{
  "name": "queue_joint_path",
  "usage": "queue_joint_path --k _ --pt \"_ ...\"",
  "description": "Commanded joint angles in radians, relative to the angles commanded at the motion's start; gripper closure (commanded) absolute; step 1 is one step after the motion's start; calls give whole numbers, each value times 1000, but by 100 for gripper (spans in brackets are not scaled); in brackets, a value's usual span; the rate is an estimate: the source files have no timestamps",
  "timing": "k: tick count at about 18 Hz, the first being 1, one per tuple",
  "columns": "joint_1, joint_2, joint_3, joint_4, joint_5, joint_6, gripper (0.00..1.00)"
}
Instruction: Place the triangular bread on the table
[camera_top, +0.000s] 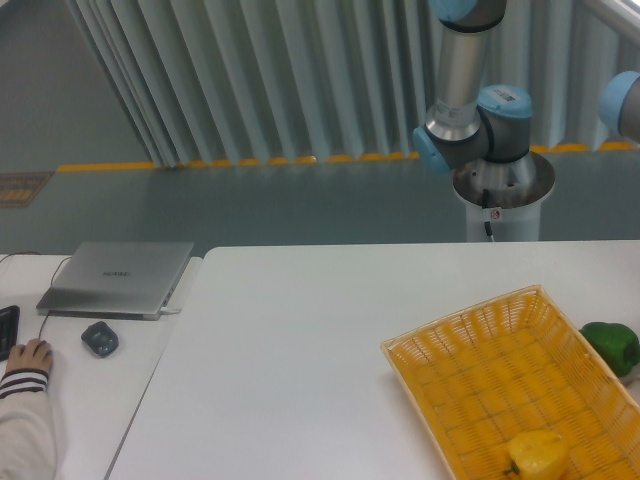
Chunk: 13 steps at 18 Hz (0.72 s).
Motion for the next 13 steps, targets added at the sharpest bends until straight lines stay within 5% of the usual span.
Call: queue_joint_path --k 13 --pt "-31 -17 18 -26 19 -29 0"
